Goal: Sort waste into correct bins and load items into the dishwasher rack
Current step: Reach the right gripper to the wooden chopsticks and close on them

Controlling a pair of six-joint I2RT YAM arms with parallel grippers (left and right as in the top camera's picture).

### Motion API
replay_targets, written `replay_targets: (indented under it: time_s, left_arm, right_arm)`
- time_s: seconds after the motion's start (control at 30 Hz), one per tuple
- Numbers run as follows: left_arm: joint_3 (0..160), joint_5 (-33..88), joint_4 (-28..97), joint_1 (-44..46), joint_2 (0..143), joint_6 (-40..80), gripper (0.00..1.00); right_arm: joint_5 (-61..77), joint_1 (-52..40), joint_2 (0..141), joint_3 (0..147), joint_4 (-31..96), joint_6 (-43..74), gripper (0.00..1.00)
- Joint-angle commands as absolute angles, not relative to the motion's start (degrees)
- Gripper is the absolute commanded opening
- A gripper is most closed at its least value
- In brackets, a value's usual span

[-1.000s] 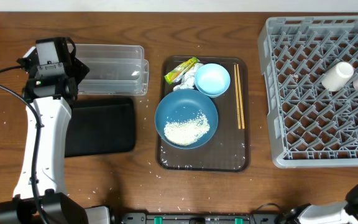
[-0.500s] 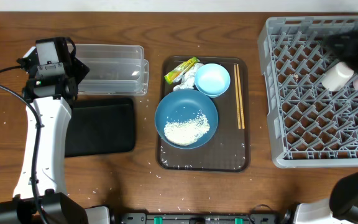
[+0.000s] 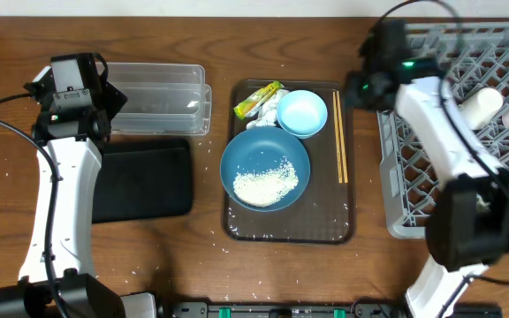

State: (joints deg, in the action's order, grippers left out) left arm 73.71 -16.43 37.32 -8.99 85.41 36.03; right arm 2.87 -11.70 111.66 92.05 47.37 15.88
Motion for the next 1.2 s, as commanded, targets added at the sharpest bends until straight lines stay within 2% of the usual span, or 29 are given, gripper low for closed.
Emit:
replay_targets:
  time_s: [0.0,0.3,0.53,0.97,1.17]
  left_arm:
    - [73.4,-16.5,37.5,-9.3,85.8,36.3,0.99]
    - [73.4,-16.5,37.5,-9.3,85.8,36.3,0.99]
    - [73.4,-16.5,37.5,-9.3,85.8,36.3,0.99]
    - [73.4,-16.5,37.5,-9.3,85.8,36.3,0.99]
    - [73.4,-16.5,37.5,-9.3,85.8,36.3,0.99]
  right_arm:
    - [0.3,-13.7,113.6,92.0,48.5,16.3,0.42]
    - [0.2,-16.9,117.2,91.7,54.7,16.2,0.41]
    - [0.0,-17.4,117.7,87.3,53.1,16.2,0.35]
    - [0.4,-18.1,117.7,83.1,50.8,16.2,0.32]
    - [0.3,-18.6,117.7,80.9,47.4,16.2,0.33]
